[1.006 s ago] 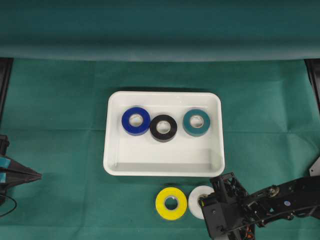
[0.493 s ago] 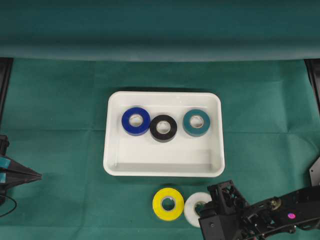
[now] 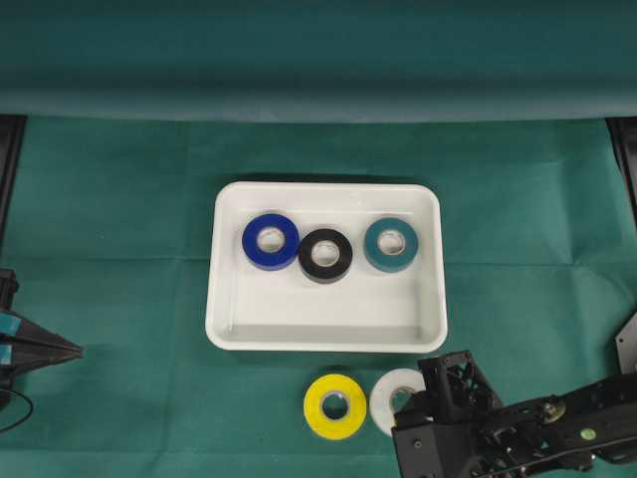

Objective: Put the tape into the white case with the right arm.
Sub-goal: 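Carry the white tape into the tray's lower right and release it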

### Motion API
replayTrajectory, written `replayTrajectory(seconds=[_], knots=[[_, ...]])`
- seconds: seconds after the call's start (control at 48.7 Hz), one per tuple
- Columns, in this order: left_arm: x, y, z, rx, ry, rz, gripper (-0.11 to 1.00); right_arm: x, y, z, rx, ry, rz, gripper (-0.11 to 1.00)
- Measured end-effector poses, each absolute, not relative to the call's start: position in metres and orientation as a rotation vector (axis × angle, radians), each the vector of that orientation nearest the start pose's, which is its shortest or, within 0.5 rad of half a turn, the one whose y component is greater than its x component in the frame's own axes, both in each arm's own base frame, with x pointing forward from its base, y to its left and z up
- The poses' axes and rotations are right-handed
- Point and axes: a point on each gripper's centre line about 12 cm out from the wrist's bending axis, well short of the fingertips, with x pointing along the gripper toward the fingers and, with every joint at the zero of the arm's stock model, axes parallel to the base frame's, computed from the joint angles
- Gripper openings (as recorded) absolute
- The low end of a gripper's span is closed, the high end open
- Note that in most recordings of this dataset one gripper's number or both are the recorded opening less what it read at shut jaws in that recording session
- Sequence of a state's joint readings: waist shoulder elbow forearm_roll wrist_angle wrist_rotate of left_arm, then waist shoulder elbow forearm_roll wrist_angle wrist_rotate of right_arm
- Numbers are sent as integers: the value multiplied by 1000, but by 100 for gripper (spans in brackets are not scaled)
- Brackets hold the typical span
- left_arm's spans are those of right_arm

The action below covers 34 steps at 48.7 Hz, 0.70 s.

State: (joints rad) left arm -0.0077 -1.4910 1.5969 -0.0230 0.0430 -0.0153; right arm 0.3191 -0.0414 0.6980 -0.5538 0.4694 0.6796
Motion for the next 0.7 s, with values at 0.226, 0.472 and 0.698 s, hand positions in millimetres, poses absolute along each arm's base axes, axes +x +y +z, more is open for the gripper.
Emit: replayTrajectory(seconds=[0.226,0.472,0.698], knots=[[121,-1,161,-38,149,-6,0,333,68,146,-149,1032,-54,3],[121,-1,161,-38,149,-6,0,337,34,160,-125,995,-133,3],[121,-1,161,-38,149,-7,0,337,-6,159,-73,980,-217,3]])
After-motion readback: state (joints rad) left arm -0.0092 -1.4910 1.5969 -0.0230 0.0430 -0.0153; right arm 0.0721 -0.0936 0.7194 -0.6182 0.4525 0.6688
